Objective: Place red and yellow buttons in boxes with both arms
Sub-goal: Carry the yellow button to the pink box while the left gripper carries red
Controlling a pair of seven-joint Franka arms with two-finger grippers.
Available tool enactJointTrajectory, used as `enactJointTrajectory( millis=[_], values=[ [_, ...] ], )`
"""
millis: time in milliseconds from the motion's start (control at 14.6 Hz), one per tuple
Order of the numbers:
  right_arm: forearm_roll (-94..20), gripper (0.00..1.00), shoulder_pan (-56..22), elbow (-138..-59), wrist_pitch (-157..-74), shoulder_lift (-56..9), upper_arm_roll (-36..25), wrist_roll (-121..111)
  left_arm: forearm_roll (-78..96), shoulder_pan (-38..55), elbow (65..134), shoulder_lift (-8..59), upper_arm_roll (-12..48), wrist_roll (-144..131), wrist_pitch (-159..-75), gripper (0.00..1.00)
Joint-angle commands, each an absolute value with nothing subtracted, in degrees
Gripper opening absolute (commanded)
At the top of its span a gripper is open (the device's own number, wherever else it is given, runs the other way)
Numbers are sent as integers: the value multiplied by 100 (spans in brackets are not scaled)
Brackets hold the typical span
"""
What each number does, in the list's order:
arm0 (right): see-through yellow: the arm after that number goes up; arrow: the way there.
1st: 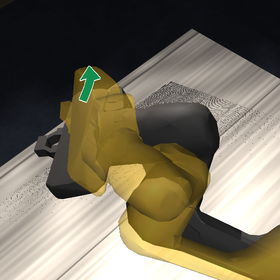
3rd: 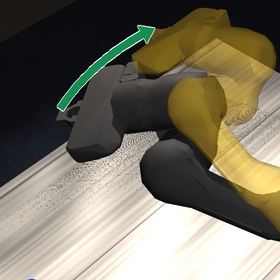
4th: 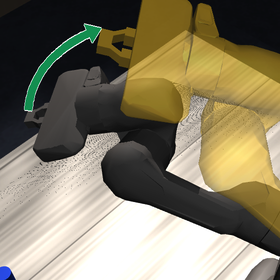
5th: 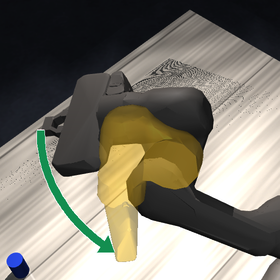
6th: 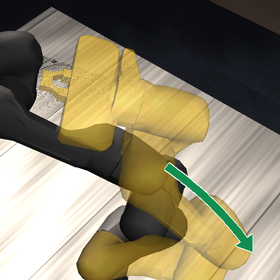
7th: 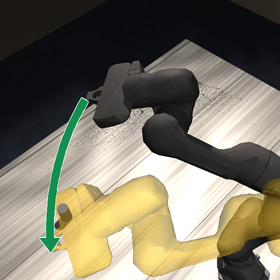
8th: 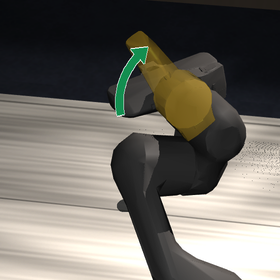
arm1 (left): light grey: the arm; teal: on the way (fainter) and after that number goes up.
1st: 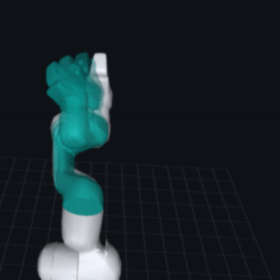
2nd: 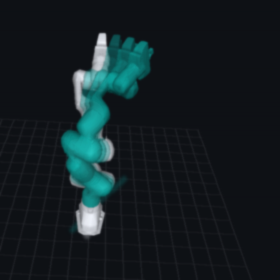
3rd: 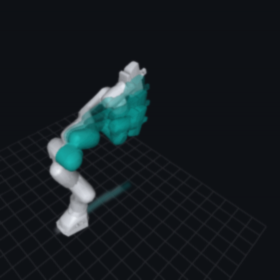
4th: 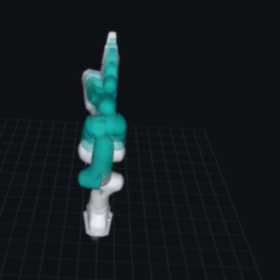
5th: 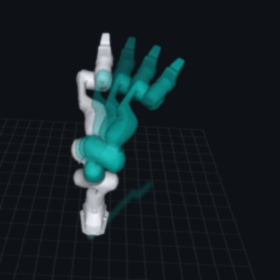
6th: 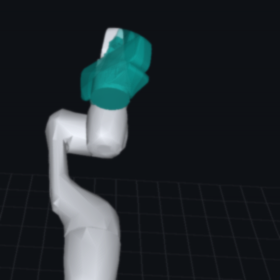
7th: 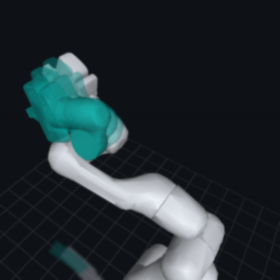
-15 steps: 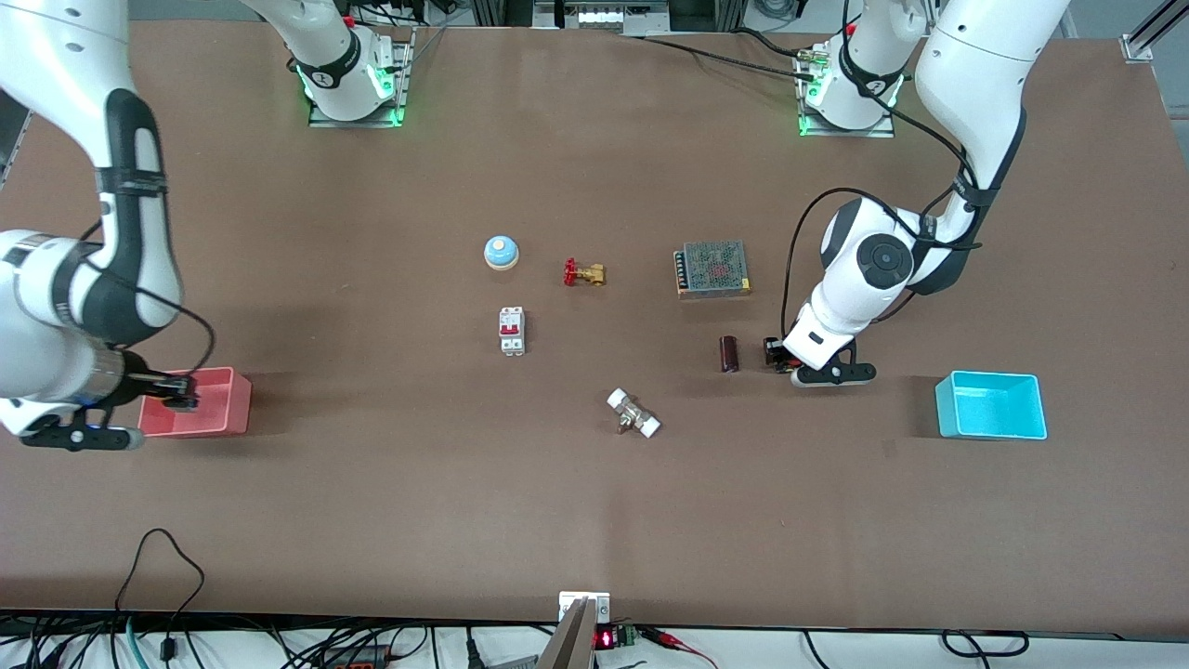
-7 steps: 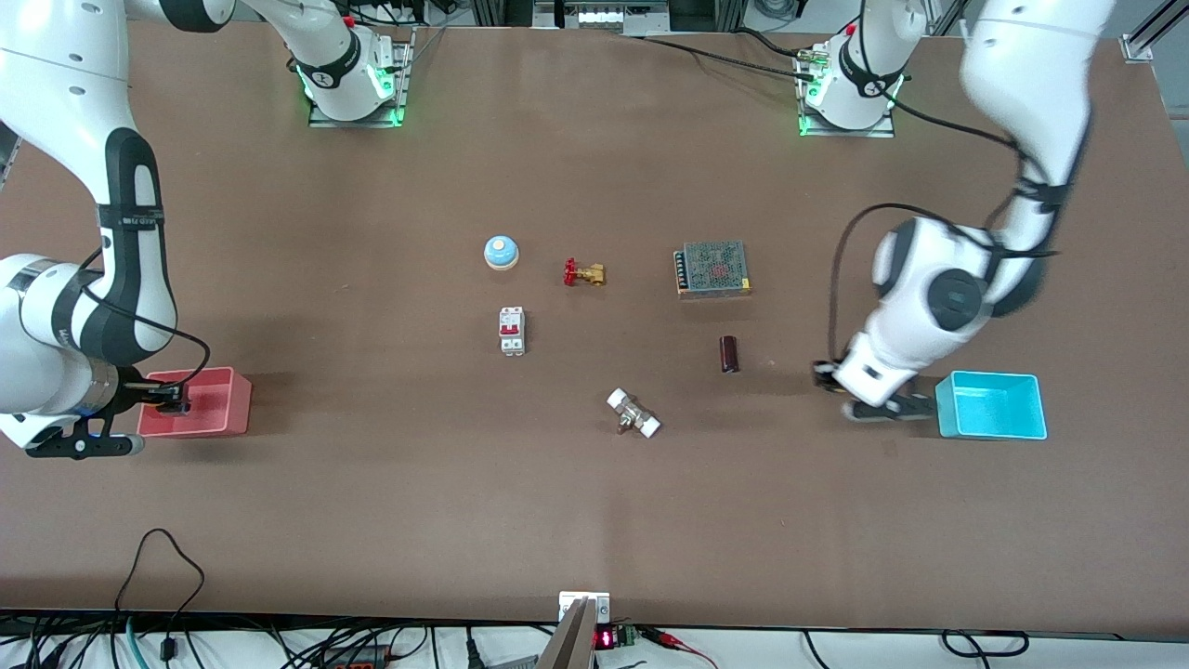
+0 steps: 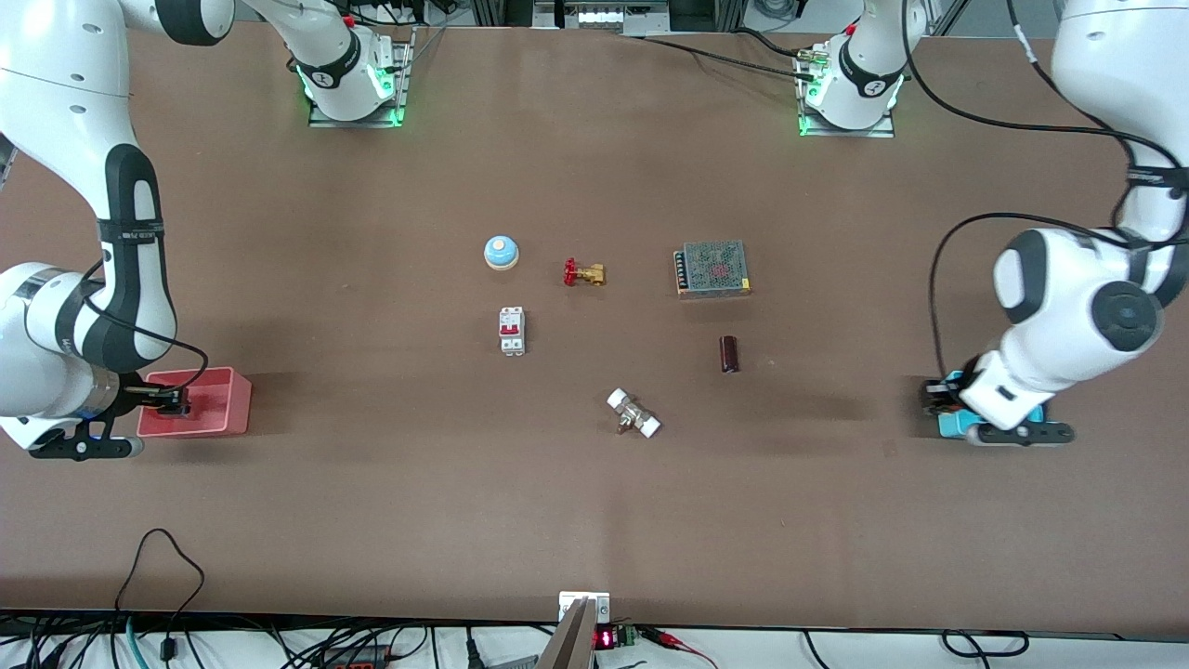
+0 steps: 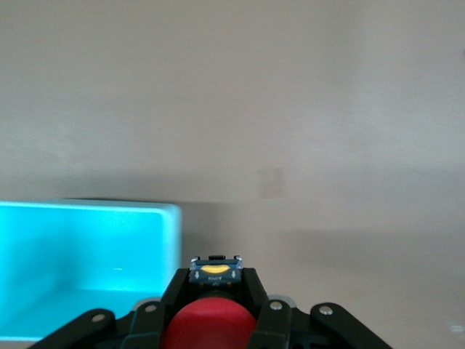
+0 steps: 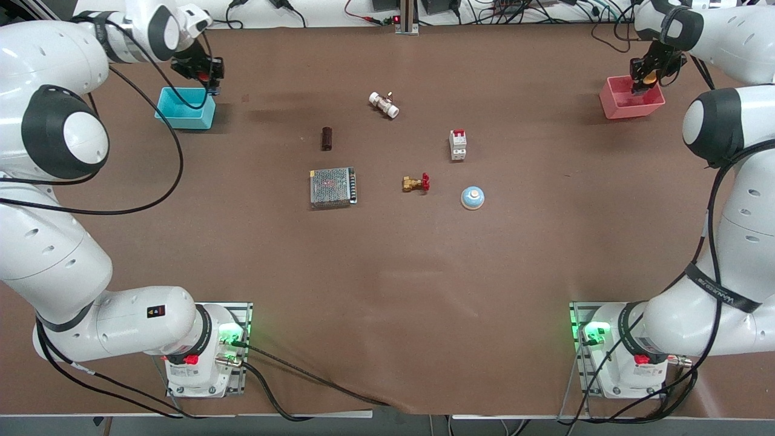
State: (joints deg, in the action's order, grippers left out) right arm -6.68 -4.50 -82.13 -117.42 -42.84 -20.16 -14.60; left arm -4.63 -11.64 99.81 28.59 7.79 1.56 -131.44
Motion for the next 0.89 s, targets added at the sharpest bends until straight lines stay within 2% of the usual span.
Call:
enactJointTrajectory(
  millis=[0,480,823],
  values=[
    [-913,33,-343,-8051,-11689,-4421,-1925,-1573,-571,-1528,9581,3260,853,710,-13087,1],
    [-1099,33,-264,-8051,-11751,-4579,-1907,-1591,-510,-2083,9597,3831,870,1651,-13816,1],
    [-1212,33,-264,-8051,-11751,-4623,-1890,-1573,-510,-2171,9720,3937,905,1784,-13975,1]
  ],
)
